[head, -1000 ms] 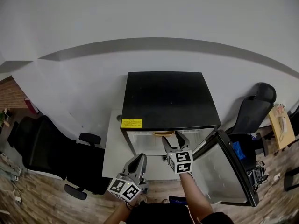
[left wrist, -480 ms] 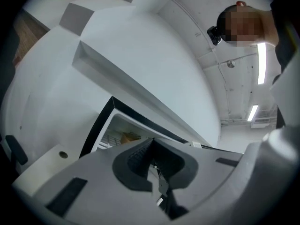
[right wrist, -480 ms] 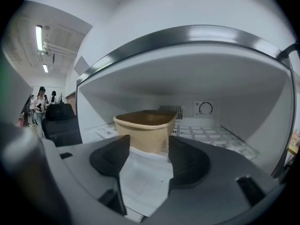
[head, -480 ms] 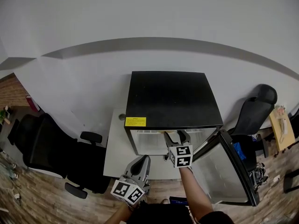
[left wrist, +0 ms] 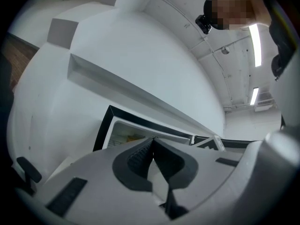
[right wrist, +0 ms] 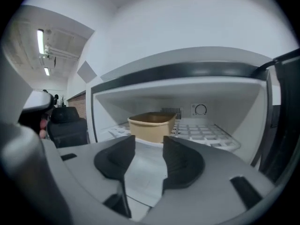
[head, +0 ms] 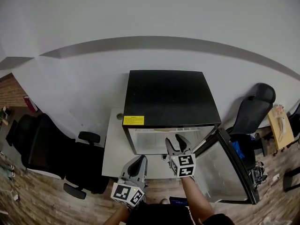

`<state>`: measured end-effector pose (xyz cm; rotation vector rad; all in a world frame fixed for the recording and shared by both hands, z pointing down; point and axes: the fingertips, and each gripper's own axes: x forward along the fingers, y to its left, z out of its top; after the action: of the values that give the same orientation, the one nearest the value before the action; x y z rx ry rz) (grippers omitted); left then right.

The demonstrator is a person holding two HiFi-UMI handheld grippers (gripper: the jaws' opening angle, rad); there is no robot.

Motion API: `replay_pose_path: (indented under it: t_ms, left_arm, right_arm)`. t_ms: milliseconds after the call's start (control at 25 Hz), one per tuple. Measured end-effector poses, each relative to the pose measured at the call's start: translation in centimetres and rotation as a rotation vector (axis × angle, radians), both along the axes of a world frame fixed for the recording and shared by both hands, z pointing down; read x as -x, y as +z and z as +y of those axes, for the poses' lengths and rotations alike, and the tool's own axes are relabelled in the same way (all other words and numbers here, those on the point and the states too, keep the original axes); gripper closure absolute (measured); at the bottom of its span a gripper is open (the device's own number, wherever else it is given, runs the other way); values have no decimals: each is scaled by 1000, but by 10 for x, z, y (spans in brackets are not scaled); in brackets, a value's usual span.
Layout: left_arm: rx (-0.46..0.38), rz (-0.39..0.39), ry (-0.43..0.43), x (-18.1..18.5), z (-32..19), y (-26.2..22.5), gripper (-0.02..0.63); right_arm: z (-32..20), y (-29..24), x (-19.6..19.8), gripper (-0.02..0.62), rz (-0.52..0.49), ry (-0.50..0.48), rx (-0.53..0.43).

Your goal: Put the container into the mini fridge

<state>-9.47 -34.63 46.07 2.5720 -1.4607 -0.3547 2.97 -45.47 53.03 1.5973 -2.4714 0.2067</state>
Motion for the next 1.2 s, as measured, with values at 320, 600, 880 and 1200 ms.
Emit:
replay_pose_path:
  t_ms: [320,600,880,1200]
  left_arm:
    - [-43,-71,-91,20,18,-15,598]
    - [-18,-84,-142,25,32,-4,598]
    - [-5,-96,-150,24,36,0,598]
    - [7,-98,-139,24,38,4,598]
  right_arm:
    - [88,-51,-10,557,-136,14,-81]
    - [139,-58,-14,571,-146,12,-89]
    - [144,-50,-14,580,-132,15,-78]
    - [144,-51,-11,580,-133,10,-89]
